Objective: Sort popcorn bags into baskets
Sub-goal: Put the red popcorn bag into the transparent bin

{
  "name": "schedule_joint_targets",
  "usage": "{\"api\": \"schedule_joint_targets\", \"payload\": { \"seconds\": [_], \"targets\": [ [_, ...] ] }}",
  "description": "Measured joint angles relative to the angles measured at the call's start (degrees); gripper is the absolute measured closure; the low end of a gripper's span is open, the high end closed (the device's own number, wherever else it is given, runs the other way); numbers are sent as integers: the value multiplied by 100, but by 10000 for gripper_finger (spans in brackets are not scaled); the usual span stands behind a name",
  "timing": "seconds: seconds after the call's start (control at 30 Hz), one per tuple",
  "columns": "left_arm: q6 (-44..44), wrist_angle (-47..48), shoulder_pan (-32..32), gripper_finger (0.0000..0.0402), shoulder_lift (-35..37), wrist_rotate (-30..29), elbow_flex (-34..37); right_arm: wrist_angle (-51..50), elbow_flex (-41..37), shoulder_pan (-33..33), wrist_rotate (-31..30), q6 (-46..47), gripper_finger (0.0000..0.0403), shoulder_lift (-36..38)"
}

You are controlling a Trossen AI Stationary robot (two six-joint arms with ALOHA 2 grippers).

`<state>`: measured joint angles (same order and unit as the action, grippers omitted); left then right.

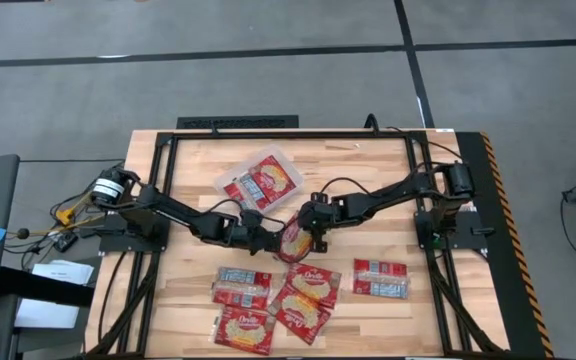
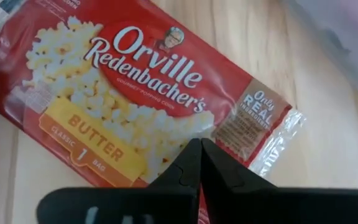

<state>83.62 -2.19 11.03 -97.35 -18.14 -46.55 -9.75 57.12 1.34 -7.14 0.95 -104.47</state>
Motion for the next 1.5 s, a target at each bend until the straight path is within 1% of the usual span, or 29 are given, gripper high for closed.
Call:
{"api": "schedule_joint_targets", "payload": {
  "seconds": [0.03, 0.1, 0.17, 0.27, 0.33, 0.47, 0.57, 0.67, 0.73, 0.97, 1.1, 1.2, 1.3, 1.4, 1.5],
  "targets": [
    [2, -201, -5, 212, -95, 17, -18, 20, 0, 0, 1, -12, 375, 0],
    [10, -162, -30, 191, -129, 49, -7, 80, -4, 0, 89, -13, 381, 0],
    [29, -445, -68, 170, -243, 106, -16, 212, -7, 0, 146, -16, 387, 1],
    [10, -531, -121, 145, -296, 266, -13, 312, -6, 0, 160, -83, 390, 5],
    [6, -554, -151, 136, -338, 294, -30, -7, 22, 2, 164, -58, 388, 80],
    [-28, -599, -166, 132, -336, 301, -30, -782, 38, 97, 122, 334, 379, 407],
    [-86, -641, -169, 132, -336, 292, -28, -908, -122, 281, 62, 499, 382, 612],
    [-87, -654, -170, 131, -338, 298, -26, -800, -249, 404, 1, 548, 392, 575],
    [-103, -658, -170, 131, -338, 309, -26, -628, -301, 397, -12, 565, 395, 413],
    [-205, -743, -195, 131, -347, 397, -21, 238, -263, 272, -42, 470, 374, -90],
    [-265, -829, -245, 132, -382, 477, -19, 410, -43, 215, 75, 358, 379, -323],
    [-346, -879, -273, 144, -388, 599, -17, 357, 168, 214, 85, 211, 389, -458],
    [-274, -866, -275, 177, -392, 635, -17, 199, 342, 206, 85, 112, 391, -527],
    [6, -870, -273, 232, -397, 650, -17, -101, 461, 177, 110, 0, 382, -472],
    [166, -898, -278, 303, -397, 644, -17, -288, 498, 134, 45, -90, 373, -279]
  ]
}}
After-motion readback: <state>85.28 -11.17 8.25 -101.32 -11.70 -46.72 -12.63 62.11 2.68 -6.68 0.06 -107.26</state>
